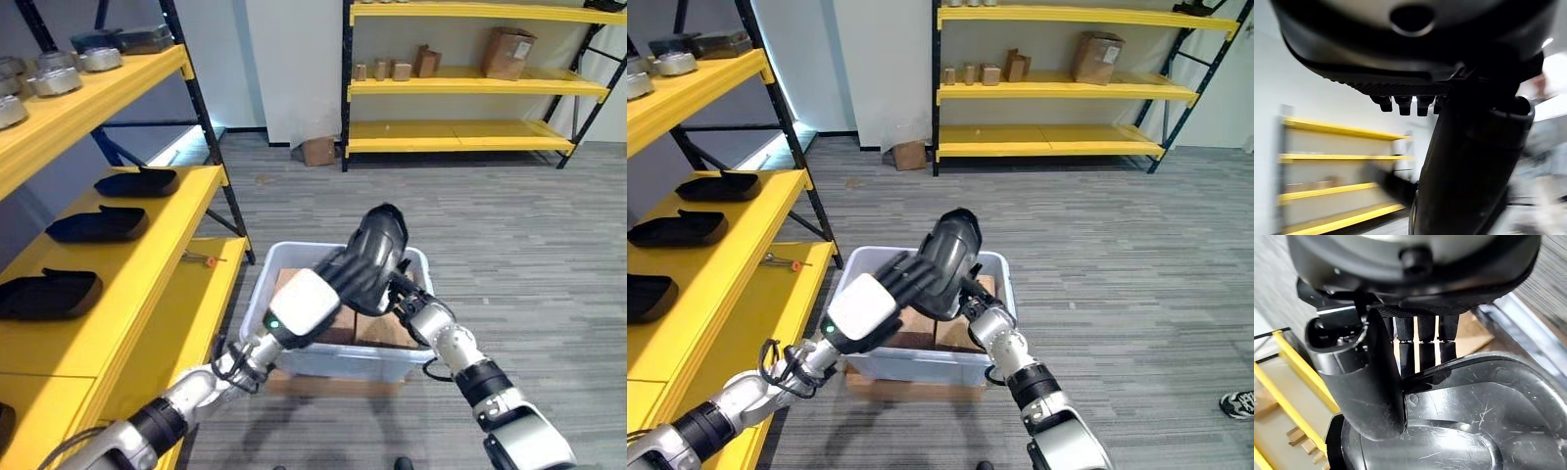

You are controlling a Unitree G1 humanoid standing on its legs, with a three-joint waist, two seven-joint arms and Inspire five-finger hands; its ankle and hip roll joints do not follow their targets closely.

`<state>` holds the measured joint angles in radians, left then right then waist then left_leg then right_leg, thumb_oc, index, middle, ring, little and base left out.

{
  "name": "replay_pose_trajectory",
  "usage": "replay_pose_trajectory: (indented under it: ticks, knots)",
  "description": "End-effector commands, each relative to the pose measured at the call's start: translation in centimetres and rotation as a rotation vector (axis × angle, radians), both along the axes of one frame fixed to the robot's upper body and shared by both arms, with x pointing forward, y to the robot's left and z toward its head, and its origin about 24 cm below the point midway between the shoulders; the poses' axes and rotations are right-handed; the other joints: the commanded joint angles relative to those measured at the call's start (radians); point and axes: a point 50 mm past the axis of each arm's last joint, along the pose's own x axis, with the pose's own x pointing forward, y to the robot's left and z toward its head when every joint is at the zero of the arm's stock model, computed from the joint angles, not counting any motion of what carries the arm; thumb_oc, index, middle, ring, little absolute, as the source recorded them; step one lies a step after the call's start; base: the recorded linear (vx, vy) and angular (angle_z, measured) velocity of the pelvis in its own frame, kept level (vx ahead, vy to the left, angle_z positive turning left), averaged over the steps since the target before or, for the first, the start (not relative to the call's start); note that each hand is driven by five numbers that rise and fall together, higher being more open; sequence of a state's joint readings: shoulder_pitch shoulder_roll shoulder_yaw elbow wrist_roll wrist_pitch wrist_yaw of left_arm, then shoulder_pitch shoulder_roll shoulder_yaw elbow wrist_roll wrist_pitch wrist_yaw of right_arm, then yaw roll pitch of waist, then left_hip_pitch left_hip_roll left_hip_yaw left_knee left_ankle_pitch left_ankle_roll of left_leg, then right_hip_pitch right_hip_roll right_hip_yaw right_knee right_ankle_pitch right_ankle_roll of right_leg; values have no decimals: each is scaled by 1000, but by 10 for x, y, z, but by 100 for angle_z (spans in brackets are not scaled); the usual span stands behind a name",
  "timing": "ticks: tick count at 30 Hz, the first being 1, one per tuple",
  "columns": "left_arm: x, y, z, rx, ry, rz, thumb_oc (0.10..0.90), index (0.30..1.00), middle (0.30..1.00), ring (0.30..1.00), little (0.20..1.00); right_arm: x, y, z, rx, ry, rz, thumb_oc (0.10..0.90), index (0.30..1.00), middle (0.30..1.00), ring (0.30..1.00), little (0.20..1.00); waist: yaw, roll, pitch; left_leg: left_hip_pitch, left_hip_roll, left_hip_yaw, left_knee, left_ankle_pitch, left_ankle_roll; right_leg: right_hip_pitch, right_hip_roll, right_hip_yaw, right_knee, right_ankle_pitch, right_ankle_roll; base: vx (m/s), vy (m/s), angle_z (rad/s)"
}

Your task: Move parts from the plastic box to the shelf.

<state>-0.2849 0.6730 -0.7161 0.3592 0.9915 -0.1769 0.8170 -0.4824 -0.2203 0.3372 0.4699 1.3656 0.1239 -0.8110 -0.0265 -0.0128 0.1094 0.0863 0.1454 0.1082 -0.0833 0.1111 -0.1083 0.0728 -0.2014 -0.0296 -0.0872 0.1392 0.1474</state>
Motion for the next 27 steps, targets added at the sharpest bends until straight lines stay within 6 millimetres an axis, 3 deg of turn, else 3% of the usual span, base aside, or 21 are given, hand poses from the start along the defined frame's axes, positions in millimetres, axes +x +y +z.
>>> replay_pose_trajectory:
  ticks: [1, 11, 15, 21, 27]
  knots:
    - [21, 0, 43, -95, -355, 7, 900, 1000, 1000, 1000, 1000, 30, 12, 80, 136, -342, -42, 400, 300, 300, 300, 300, 20, -9, -36, 22, -20, -15, 2, -55, 46, 20, 34, 2, 36, -53, -18, -43, -30, -5]
    - [33, 8, 64, -40, -506, -13, 900, 1000, 1000, 1000, 1000, 44, 2, 115, 154, -417, -71, 400, 300, 300, 300, 300, 20, -19, -44, 23, -20, -14, 1, -59, 44, 20, 36, 10, 24, -42, -15, -37, -25, -6]
    - [33, -1, 65, -6, -508, -75, 900, 1000, 1000, 1000, 1000, 46, 5, 120, 159, -431, -45, 400, 300, 300, 300, 300, 18, -20, -45, 23, -20, -18, 1, -59, 44, 20, 37, 12, 23, -39, -15, -22, -11, -1]
    - [38, -27, 64, 8, -493, -172, 900, 1000, 1000, 1000, 1000, 54, 27, 138, 136, -463, 18, 400, 300, 300, 300, 300, 10, -17, -53, 29, -21, -17, -3, -60, 41, 24, 37, 13, 17, -36, -11, 0, 0, 0]
    - [42, -50, 62, -2, -461, -228, 900, 1000, 1000, 1000, 1000, 61, 40, 132, 160, -470, 48, 400, 300, 300, 300, 300, 2, -12, -56, 34, -19, -10, -4, -62, 40, 26, 36, 18, 13, -35, -9, 0, 0, 0]
